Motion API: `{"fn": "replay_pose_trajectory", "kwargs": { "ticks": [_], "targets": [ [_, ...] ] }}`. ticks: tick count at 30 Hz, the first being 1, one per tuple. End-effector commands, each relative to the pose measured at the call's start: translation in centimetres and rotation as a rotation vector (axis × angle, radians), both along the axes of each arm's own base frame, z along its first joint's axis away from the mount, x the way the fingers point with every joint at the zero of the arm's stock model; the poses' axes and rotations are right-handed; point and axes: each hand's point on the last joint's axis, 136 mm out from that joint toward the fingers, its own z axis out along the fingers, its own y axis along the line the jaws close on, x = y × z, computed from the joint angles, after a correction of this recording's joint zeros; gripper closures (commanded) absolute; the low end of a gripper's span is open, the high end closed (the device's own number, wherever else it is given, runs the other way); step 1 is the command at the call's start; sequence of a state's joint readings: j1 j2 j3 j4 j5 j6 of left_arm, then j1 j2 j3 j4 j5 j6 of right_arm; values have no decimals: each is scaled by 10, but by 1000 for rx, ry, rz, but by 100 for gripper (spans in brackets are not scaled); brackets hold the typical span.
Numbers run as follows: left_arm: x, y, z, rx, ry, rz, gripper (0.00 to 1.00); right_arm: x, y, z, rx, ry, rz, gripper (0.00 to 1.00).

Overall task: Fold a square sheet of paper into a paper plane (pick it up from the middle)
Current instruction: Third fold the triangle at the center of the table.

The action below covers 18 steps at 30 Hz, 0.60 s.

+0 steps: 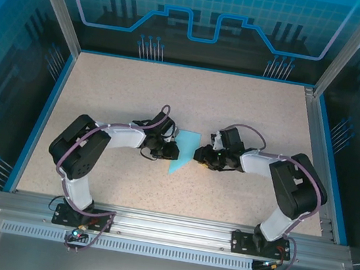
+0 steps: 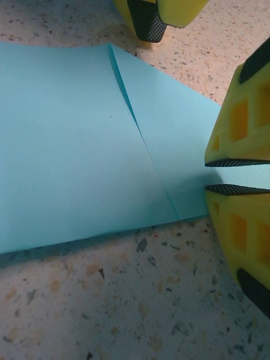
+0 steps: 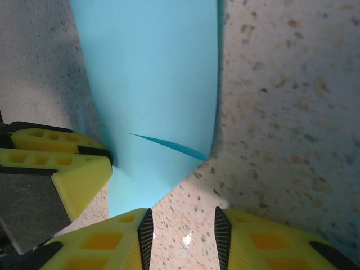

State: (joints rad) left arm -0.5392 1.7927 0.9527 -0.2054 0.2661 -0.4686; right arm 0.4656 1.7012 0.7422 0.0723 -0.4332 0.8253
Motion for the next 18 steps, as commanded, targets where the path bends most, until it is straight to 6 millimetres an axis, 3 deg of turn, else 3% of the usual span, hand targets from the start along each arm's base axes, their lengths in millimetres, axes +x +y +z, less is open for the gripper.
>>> {"fn": "replay_pose_trajectory", "kwargs": {
  "ticks": [1,18],
  "targets": [
    [-6,13,-17,57,35,9,79,8,15,7,51,-4,12,62],
    [-7,13,-16,51,37,14,79,25,22,10,87,-6,-26,63]
  ]
}}
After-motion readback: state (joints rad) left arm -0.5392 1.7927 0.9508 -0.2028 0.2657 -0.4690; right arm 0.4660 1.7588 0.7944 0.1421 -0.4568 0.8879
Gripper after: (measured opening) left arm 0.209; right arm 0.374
